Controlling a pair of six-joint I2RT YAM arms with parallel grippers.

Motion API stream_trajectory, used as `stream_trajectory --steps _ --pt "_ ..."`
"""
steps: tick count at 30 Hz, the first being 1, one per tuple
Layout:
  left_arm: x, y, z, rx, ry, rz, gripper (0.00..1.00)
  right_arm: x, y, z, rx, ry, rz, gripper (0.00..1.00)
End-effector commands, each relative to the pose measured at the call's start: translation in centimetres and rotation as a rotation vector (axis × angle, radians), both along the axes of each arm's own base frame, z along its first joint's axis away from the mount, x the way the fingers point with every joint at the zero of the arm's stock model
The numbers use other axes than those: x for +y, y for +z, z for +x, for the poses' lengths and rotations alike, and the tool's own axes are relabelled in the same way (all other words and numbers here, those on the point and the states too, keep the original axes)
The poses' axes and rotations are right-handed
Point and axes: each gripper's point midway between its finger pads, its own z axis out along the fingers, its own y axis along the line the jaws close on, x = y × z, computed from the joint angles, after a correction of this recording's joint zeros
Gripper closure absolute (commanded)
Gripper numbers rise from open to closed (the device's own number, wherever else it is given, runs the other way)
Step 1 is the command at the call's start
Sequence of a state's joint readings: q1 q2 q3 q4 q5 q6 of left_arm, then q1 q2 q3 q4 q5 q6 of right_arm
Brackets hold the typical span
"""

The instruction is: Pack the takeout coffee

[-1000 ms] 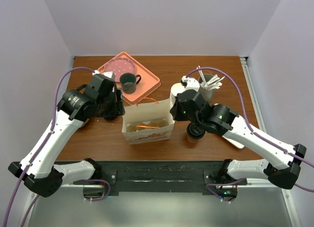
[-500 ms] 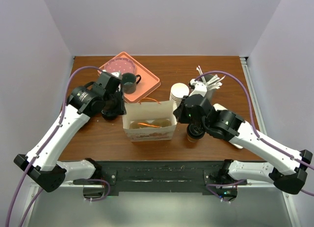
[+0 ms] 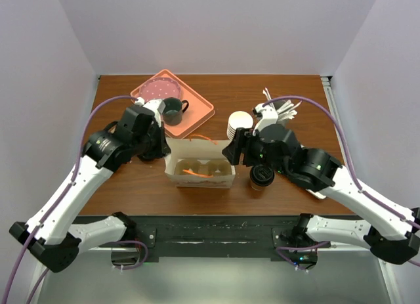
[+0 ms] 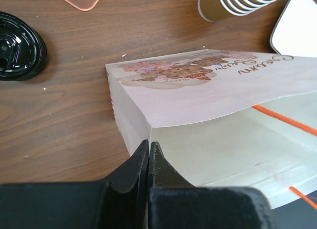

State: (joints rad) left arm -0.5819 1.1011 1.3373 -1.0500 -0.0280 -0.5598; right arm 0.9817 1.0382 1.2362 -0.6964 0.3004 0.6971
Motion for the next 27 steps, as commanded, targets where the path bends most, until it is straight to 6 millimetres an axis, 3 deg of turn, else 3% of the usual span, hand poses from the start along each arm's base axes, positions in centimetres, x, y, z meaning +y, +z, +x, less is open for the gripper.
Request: stream_trajectory --steps 1,6,9,12,13,19,27 --pt "-0.4 2.4 0.4 -0.129 -0.001 -0.101 1.0 -0.1 5.9 -1.7 -0.126 0.124 0.104 0.3" --pt "0.0 3.0 0.4 -0.201 -0.012 -0.107 1.0 -0.5 7.4 -2.8 -0.171 0.161 0.179 0.29" --pt "0.0 2.3 0.3 -0.178 -0.021 -0.093 1.0 -0.9 6.8 -2.5 -0.169 0.136 0.159 0.29" --pt "0.1 0.9 -0.4 -0.147 -0.029 -0.09 1.0 -1.8 5.8 -2.0 -0.169 0.092 0.119 0.29" --pt "0.1 1.7 -0.5 -0.187 -0.029 -0.12 1.0 -2.1 5.4 -1.9 -0.168 0.079 0.106 0.29" --pt "0.4 1.2 -0.9 -0.187 -0.038 -0.106 1.0 -4.8 2.0 -0.4 -0.083 -0.1 -0.034 0.28" --pt "0.4 1.0 -1.6 -0.248 -0.069 -0.143 1.0 -8.2 -1.2 -0.6 0.026 -0.295 -0.112 0.28"
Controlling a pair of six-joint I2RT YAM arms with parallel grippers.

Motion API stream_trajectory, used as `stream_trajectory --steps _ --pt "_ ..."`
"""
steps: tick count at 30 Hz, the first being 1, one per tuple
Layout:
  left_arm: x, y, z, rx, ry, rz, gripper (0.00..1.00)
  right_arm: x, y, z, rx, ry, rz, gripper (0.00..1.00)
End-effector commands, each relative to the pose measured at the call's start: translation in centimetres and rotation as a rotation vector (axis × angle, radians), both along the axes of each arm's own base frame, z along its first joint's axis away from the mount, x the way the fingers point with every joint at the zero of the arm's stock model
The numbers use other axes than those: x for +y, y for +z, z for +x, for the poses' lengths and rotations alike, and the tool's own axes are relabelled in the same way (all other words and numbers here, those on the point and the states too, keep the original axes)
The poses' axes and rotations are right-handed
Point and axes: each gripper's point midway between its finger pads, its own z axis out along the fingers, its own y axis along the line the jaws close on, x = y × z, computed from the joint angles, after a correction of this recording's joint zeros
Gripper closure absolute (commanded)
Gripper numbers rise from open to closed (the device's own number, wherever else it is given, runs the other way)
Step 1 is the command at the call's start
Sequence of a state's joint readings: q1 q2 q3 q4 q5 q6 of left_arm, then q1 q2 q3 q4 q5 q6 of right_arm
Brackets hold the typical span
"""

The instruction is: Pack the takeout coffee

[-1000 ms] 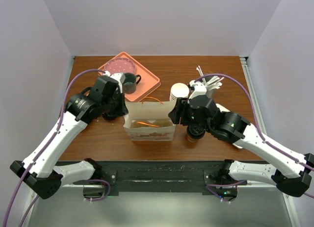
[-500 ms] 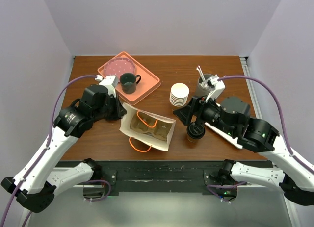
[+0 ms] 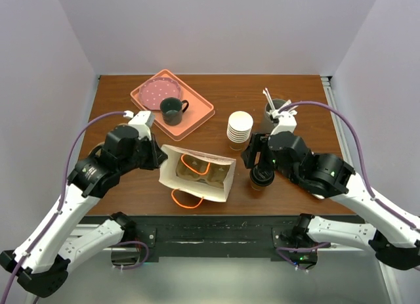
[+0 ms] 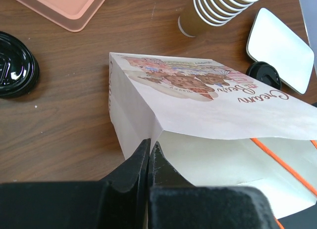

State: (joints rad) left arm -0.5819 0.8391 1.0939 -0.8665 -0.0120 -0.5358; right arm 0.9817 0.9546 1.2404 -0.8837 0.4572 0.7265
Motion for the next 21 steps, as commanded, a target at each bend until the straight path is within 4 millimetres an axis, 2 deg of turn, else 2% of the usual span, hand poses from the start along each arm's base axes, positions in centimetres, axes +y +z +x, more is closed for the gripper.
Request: stream_trajectory --steps 1,4,6,11,12,13,16,18,21 --pt "-0.5 1.2 0.1 -0.077 -0.038 -0.044 1.0 -3.0 -1.1 -0.2 0.038 -0.162 -0.022 0.28" --pt "-0.5 1.3 -0.2 -0.076 -0.044 -0.046 1.0 -4.4 -4.2 -0.9 0.143 -0.248 -0.109 0.25" --pt "-0.3 1.5 -0.3 -0.082 -0.041 -0.048 1.0 -4.3 -5.9 -1.1 0.198 -0.275 -0.147 0.22" --pt "-0.1 1.7 -0.3 -0.093 -0.039 -0.042 1.0 -3.7 -7.4 -0.1 0.219 -0.289 -0.19 0.13" --pt "-0.2 1.8 -0.4 -0.096 -0.043 -0.046 1.0 -3.4 -7.7 0.1 0.241 -0.285 -0.174 0.13" --pt "-0.1 1.7 -0.4 -0.098 -0.045 -0.043 1.0 -4.2 -8.4 0.9 0.26 -0.309 -0.189 0.12" --pt "0.0 1.3 -0.7 -0.101 -0.052 -0.042 1.0 -4.9 -9.2 2.6 0.288 -0.325 -0.164 0.11" --pt "-0.1 1.0 -0.9 -0.095 -0.064 -0.043 1.0 -5.0 -9.0 3.5 0.281 -0.328 -0.153 0.11" --pt "-0.2 0.9 -1.3 -0.089 -0.077 -0.049 1.0 -4.5 -10.0 4.1 0.318 -0.291 -0.19 0.1"
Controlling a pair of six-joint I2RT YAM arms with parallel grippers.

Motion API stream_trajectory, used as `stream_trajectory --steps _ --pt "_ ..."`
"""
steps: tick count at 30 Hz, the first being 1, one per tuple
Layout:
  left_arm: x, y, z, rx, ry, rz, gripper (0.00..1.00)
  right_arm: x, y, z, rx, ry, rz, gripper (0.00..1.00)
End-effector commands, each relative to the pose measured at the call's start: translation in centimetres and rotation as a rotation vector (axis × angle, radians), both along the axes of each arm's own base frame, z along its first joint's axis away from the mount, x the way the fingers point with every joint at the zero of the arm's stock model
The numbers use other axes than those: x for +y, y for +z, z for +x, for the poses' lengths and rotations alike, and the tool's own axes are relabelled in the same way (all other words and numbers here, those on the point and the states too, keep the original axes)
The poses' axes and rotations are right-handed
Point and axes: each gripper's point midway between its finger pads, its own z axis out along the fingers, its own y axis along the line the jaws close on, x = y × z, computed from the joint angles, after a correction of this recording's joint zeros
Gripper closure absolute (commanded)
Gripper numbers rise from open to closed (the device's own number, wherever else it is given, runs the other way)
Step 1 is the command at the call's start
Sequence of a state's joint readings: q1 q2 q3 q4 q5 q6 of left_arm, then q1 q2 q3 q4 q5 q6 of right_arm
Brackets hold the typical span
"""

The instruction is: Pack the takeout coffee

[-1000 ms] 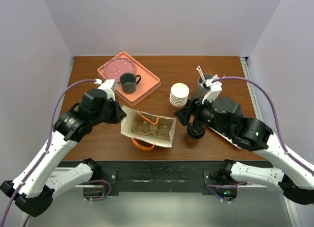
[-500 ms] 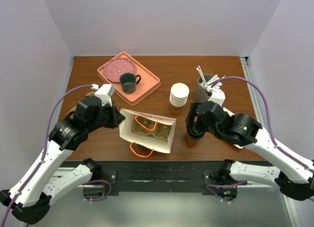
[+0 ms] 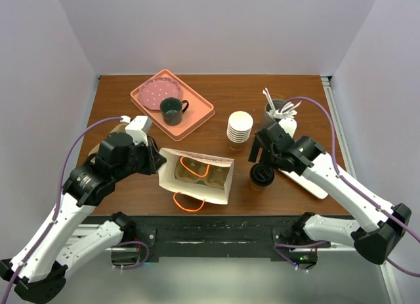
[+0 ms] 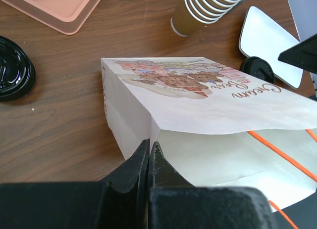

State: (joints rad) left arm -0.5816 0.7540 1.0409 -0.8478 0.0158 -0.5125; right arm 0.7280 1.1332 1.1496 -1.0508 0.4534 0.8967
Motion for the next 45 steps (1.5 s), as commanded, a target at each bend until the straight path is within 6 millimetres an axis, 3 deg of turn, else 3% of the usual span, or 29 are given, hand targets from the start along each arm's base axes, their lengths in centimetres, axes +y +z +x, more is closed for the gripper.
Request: stream_trajectory --steps 1,5,11,15,24,30,40,45 --pt "-0.4 0.8 -0.1 -0.048 -0.038 -0.023 1.0 2.0 -0.4 1.2 0.023 0.082 0.031 0.1" --pt "-0.2 0.7 -0.6 -0.055 -0.047 -0.03 1.0 2.3 -2.0 1.1 0.077 0.075 0.024 0.09" --pt "-0.1 -0.1 -1.4 -0.061 -0.066 -0.035 1.0 2.2 -2.9 0.8 0.116 0.069 0.017 0.07" --pt "-0.1 0.2 -1.5 -0.072 -0.073 -0.044 1.0 1.3 -4.0 -0.1 0.185 0.063 -0.041 0.07" --pt "-0.2 0.3 -1.3 -0.073 -0.077 -0.035 1.0 0.8 -2.8 0.2 0.186 0.057 -0.087 0.06" --pt "-0.1 0.4 -1.3 -0.074 -0.07 -0.038 1.0 0.3 -3.8 -0.5 0.216 0.054 -0.1 0.06" --pt "0.0 0.6 -1.4 -0.065 -0.063 -0.045 1.0 1.8 -4.8 -0.9 0.225 0.088 -0.012 0.06" --pt "-0.1 0.8 -1.4 -0.063 -0.059 -0.048 1.0 1.6 -5.7 -1.5 0.254 0.094 -0.026 0.06"
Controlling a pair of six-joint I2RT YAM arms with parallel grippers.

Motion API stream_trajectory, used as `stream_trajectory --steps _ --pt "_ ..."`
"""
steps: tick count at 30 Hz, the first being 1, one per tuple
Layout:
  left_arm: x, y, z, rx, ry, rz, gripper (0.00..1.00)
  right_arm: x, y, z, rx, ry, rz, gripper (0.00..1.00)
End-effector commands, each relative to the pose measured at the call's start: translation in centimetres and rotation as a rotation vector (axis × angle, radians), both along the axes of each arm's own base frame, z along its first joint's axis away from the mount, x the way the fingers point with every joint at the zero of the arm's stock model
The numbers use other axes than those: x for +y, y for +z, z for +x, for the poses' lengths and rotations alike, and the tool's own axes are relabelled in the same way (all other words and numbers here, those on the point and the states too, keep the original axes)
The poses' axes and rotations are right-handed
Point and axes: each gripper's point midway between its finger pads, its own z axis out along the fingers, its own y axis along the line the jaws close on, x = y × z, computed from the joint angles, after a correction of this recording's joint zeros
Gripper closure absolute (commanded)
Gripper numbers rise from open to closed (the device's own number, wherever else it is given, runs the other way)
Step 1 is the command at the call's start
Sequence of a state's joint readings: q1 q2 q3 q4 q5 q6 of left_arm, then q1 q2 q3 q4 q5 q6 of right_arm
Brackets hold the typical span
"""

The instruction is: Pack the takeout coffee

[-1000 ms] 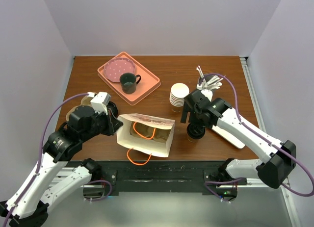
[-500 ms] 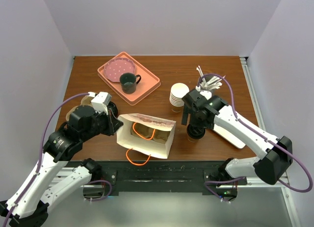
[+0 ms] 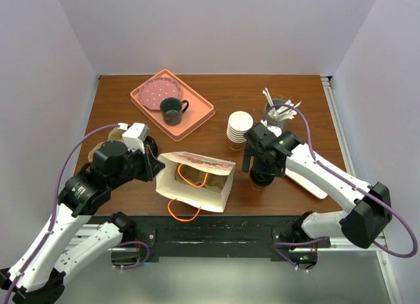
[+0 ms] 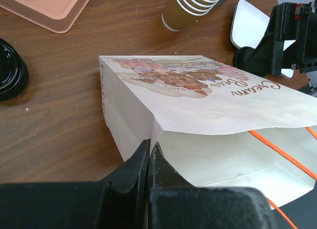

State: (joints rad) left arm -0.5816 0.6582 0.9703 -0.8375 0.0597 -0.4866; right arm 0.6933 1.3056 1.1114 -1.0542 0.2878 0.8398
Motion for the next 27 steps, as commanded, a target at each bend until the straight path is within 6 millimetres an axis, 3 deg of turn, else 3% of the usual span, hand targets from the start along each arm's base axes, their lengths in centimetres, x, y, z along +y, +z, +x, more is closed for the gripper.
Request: stream_trajectory --steps 1,8,14,19,24,27 --pt "-0.3 1.5 0.3 -0.031 -0.008 -0.028 1.0 0.1 0.0 -0.3 -0.003 0.009 0.024 0.06" --pt "-0.4 2.1 0.7 -0.027 0.006 -0.025 1.0 0.2 1.7 0.5 -0.037 0.035 0.013 0.06" --pt "-0.8 3.2 1.3 -0.002 0.038 -0.054 1.0 0.5 7.3 2.8 -0.146 0.132 -0.019 0.07" --pt "-0.7 3.8 1.6 0.082 0.099 -0.05 1.0 0.5 10.3 3.1 -0.182 0.157 -0.007 0.09" --pt "0.1 3.4 1.5 0.213 0.194 -0.001 1.0 3.2 14.3 3.0 -0.231 0.266 0.138 0.11" --pt "-0.5 3.0 1.6 0.285 0.198 0.011 1.0 4.5 16.3 2.7 -0.252 0.32 0.208 0.12"
